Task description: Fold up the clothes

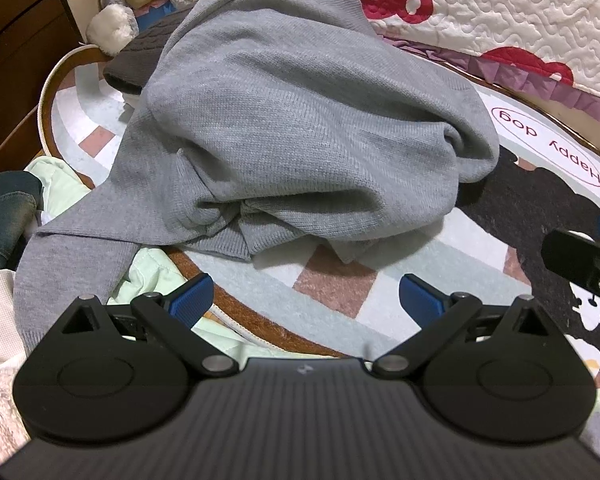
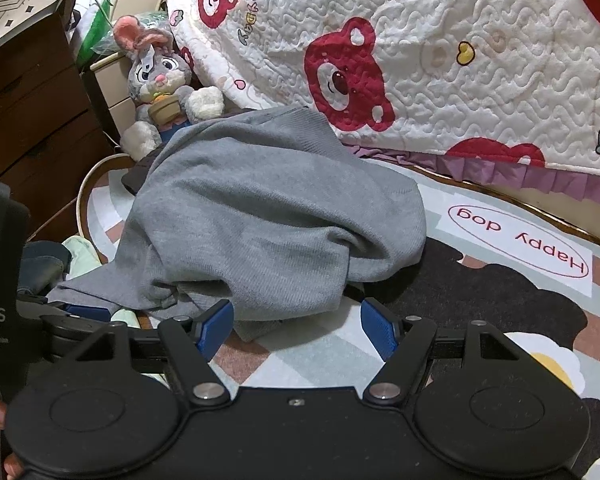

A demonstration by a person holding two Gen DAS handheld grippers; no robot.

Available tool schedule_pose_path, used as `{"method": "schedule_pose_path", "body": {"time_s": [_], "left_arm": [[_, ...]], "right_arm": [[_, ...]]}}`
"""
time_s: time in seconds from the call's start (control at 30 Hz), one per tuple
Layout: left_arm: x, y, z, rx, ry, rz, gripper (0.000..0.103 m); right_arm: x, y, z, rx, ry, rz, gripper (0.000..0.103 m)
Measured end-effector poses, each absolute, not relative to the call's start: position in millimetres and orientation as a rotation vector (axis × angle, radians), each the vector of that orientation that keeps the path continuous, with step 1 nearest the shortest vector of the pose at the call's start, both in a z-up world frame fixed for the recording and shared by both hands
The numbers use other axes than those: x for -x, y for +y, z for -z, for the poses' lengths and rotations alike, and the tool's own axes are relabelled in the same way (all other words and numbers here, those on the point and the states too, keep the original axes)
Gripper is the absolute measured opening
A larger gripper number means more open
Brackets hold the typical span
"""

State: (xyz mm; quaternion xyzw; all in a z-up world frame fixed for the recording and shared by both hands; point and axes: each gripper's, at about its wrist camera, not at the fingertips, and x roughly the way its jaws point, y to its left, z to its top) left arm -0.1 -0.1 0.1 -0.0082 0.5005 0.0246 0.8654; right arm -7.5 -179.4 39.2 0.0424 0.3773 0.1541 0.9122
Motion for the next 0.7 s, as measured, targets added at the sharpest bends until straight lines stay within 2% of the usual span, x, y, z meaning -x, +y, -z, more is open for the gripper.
{"method": "schedule_pose_path", "body": {"time_s": [0.7], "left_arm": [[-0.4, -0.5, -0.9, 0.011, 1.033, -0.058, 0.101]], "right_arm": [[7.6, -181.4, -36.5, -0.112, 0.780, -0.300, 0.076]]}}
